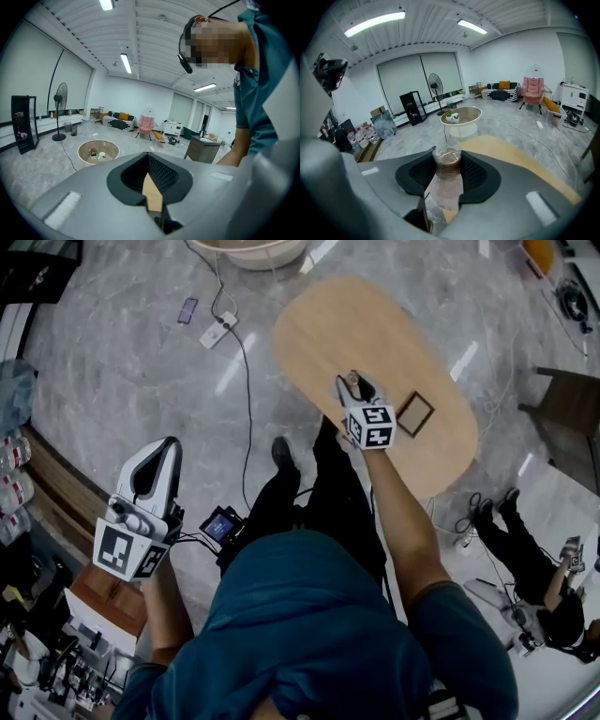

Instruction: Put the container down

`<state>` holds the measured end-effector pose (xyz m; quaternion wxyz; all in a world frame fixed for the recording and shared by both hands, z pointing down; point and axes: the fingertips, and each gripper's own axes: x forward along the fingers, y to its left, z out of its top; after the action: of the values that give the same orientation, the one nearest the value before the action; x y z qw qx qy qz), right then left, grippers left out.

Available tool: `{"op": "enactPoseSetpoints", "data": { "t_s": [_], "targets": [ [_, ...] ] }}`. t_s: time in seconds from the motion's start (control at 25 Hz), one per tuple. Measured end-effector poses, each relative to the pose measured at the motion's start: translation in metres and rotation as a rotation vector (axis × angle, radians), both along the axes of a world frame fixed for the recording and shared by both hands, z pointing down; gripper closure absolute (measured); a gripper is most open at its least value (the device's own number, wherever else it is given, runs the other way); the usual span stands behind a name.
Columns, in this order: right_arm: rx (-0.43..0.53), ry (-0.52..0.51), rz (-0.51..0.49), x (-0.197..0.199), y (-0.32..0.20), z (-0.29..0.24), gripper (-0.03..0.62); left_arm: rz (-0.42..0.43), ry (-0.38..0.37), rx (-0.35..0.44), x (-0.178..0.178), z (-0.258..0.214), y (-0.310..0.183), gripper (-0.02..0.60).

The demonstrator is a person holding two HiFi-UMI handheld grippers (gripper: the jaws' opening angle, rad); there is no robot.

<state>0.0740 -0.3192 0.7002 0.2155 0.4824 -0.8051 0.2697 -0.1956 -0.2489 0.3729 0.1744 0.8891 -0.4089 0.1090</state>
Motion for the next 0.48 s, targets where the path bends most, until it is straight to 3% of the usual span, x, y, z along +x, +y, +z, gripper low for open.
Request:
{"op": "enactPoseSetpoints", "data": {
  "t_s": [0.48],
  "targets": [
    [-0.156, 0.059, -0.021, -0.001, -0.006, 0.137, 0.441, -0.022, -0.048, -0.103, -0.005, 0.061, -0.009, 0.584]
  ]
}}
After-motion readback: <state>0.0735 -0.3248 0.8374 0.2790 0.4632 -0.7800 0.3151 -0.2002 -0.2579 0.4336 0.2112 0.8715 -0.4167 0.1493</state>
